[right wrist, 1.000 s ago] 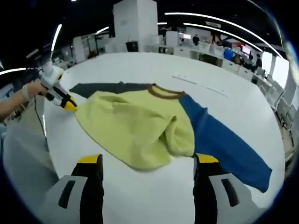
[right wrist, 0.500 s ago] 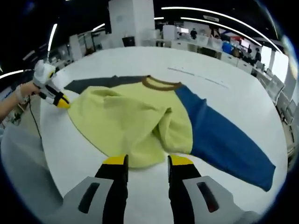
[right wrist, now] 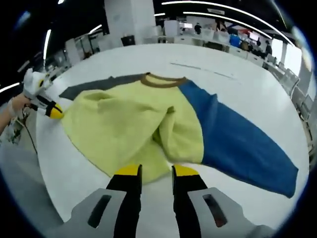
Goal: Fold the garment on the visible template until the final outline fits inside the template.
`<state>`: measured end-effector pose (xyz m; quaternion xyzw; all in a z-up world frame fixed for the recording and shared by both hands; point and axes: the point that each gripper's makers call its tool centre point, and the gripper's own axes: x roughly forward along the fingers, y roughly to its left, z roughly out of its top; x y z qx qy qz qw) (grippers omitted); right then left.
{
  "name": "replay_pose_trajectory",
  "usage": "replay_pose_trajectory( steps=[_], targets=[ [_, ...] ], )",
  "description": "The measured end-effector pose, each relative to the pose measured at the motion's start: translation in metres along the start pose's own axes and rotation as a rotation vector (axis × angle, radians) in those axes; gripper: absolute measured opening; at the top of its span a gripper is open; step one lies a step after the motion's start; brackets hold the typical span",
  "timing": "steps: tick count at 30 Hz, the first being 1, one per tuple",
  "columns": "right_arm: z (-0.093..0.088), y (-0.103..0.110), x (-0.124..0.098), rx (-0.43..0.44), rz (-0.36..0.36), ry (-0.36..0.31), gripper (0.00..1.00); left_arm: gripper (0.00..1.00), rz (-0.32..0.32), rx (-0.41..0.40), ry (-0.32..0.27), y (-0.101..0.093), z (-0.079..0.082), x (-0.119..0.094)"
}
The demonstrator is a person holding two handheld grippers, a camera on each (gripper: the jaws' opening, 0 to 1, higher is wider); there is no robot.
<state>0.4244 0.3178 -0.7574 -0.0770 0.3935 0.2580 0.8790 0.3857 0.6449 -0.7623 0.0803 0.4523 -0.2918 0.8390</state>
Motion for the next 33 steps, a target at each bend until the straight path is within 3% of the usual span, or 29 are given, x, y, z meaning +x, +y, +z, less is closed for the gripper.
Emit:
replay_pose_trajectory(
  steps=[10, 13, 19, 26, 33],
  targets=[
    [-0.003, -0.006, 0.005, 0.016, -0.021, -0.007, 0.21, 0.0, 0.017, 0.027, -0.003, -0.001, 0.001, 0.001],
    [-0.005, -0.01, 0.004, -0.038, -0.041, -0.001, 0.17, 0.0, 0.021, 0.032, 0.004, 0.0, 0.0, 0.001],
    [-0.003, -0.005, 0.005, -0.054, -0.033, -0.002, 0.13, 0.0, 0.027, 0.02, -0.003, 0.0, 0.0, 0.001],
    [-0.004, -0.003, 0.006, -0.047, -0.027, 0.003, 0.1, 0.0, 0.022, -0.018, -0.029, 0.001, -0.001, 0.0],
    [-0.006, 0.001, 0.005, -0.016, -0.014, 0.012, 0.04, 0.0, 0.027, -0.008, -0.02, 0.0, 0.0, 0.0]
  ],
)
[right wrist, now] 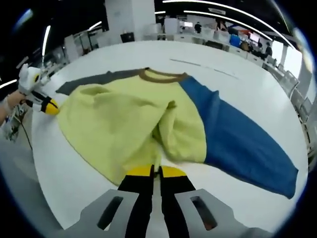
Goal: Fold the garment on the visible template until the final outline fits inside the template.
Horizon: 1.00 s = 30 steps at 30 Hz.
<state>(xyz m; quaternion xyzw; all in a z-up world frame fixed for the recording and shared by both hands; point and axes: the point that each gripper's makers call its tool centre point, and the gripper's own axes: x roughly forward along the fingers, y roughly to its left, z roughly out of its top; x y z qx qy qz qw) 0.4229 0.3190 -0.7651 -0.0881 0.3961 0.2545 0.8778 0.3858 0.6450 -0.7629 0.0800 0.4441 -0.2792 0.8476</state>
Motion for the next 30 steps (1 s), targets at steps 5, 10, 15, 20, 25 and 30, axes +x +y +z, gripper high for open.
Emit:
replay_pose_trajectory(
  steps=[5, 10, 15, 20, 25, 30],
  targets=[
    [-0.001, 0.002, -0.002, 0.015, 0.007, 0.009, 0.03, 0.0, -0.007, -0.021, -0.004, 0.003, 0.0, 0.0],
    [-0.001, 0.002, -0.007, 0.015, 0.009, 0.013, 0.03, 0.0, -0.007, -0.018, 0.007, 0.002, -0.001, 0.0],
    [0.0, -0.003, -0.017, 0.008, -0.006, 0.007, 0.03, 0.0, -0.007, -0.007, 0.007, 0.002, 0.003, -0.005],
    [0.002, -0.004, -0.026, -0.004, -0.012, -0.002, 0.03, 0.0, -0.004, -0.001, -0.005, 0.0, 0.011, -0.013],
    [0.006, 0.0, -0.035, -0.027, -0.011, 0.001, 0.03, 0.0, -0.001, 0.023, -0.017, -0.001, 0.019, -0.02],
    [0.013, 0.003, -0.048, -0.046, -0.007, -0.006, 0.03, 0.0, 0.006, 0.044, -0.024, 0.0, 0.027, -0.028]
  ],
)
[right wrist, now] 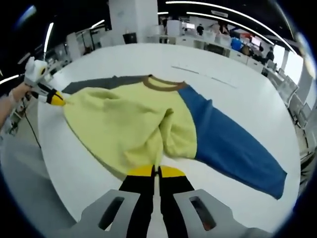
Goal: Fold the garment on the visible template until the final outline fits inside the template.
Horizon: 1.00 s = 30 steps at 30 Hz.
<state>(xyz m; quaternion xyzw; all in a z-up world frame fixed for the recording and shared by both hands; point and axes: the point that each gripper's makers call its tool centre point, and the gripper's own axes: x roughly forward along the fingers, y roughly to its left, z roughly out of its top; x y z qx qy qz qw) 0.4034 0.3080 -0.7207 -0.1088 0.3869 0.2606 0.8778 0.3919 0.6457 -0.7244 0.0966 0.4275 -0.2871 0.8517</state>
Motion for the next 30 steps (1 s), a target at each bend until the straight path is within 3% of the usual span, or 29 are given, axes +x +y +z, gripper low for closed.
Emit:
replay_pose_trajectory(
  steps=[17, 30],
  targets=[
    [0.023, 0.025, -0.046, -0.135, 0.03, 0.021, 0.03, 0.0, 0.003, 0.069, -0.014, -0.009, 0.02, -0.036],
    [0.02, 0.037, -0.08, -0.191, 0.037, 0.062, 0.03, 0.0, -0.021, 0.141, 0.005, -0.03, 0.025, -0.063]
  ],
)
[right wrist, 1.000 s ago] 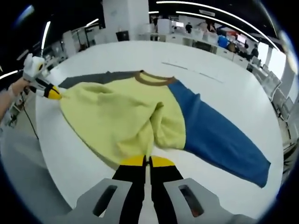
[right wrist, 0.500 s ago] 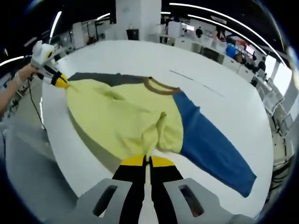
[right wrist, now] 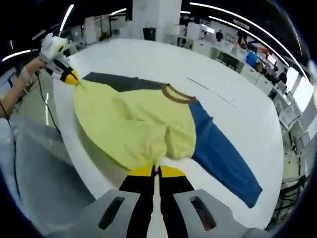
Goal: Fold the garment on the visible template until the final outline fits inside the template.
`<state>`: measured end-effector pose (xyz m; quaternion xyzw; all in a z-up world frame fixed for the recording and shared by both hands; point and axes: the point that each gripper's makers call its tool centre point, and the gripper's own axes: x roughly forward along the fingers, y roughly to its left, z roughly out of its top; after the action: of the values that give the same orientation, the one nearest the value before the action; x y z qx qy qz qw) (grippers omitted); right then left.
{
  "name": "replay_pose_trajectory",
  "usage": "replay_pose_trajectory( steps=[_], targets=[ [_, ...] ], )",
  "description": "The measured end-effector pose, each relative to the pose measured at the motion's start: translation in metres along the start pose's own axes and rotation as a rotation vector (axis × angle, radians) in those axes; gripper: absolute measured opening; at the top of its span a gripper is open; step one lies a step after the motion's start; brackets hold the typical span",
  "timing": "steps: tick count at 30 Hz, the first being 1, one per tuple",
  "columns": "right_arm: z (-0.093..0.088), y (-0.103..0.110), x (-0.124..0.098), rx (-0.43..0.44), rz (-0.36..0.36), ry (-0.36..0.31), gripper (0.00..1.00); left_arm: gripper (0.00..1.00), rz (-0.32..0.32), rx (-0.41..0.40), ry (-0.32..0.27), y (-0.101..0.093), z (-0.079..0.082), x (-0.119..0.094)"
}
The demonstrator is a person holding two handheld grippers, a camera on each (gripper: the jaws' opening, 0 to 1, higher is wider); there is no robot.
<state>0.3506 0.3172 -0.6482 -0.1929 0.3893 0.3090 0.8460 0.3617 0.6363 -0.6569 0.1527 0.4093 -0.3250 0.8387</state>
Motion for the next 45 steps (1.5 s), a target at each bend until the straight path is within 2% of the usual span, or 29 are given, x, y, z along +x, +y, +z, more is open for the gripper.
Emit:
replay_pose_trajectory(
  steps=[10, 26, 36, 45],
  targets=[
    [-0.01, 0.011, -0.025, -0.02, 0.0, 0.009, 0.03, 0.0, -0.012, 0.077, 0.027, -0.014, -0.001, -0.022],
    [-0.042, 0.026, -0.054, 0.002, -0.009, 0.049, 0.03, 0.0, -0.096, 0.12, 0.093, -0.048, -0.018, -0.03],
    [-0.066, 0.029, -0.052, 0.015, -0.028, 0.108, 0.03, 0.0, -0.142, 0.137, 0.142, -0.068, -0.035, -0.019],
    [-0.076, 0.032, -0.043, 0.011, -0.013, 0.141, 0.03, 0.0, -0.156, 0.223, 0.23, -0.074, -0.049, -0.008]
  ],
)
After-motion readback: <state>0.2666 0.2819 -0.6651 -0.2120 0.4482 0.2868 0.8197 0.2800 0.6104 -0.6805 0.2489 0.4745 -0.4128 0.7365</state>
